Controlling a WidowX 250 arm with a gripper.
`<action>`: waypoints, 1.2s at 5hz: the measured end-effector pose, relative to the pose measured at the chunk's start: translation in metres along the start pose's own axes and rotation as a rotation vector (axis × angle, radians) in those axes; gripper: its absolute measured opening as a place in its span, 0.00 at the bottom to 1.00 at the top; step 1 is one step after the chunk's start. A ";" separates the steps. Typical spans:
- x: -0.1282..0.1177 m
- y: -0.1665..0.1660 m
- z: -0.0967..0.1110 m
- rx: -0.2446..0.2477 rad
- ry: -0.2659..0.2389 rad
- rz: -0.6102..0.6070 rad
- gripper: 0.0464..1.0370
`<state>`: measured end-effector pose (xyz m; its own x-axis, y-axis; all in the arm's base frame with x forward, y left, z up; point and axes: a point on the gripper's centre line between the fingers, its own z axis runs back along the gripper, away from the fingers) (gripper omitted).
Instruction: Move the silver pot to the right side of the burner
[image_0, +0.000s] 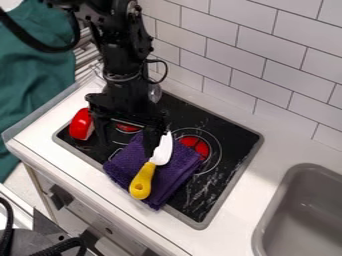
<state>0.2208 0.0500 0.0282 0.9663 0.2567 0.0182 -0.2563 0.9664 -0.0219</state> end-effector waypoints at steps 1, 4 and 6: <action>-0.003 0.000 -0.006 -0.001 0.029 -0.001 0.97; 0.075 0.003 -0.025 -0.005 0.022 -0.135 0.97; 0.102 0.034 -0.033 -0.002 -0.093 -0.213 0.97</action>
<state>0.3118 0.1084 -0.0034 0.9922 0.0478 0.1151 -0.0470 0.9988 -0.0098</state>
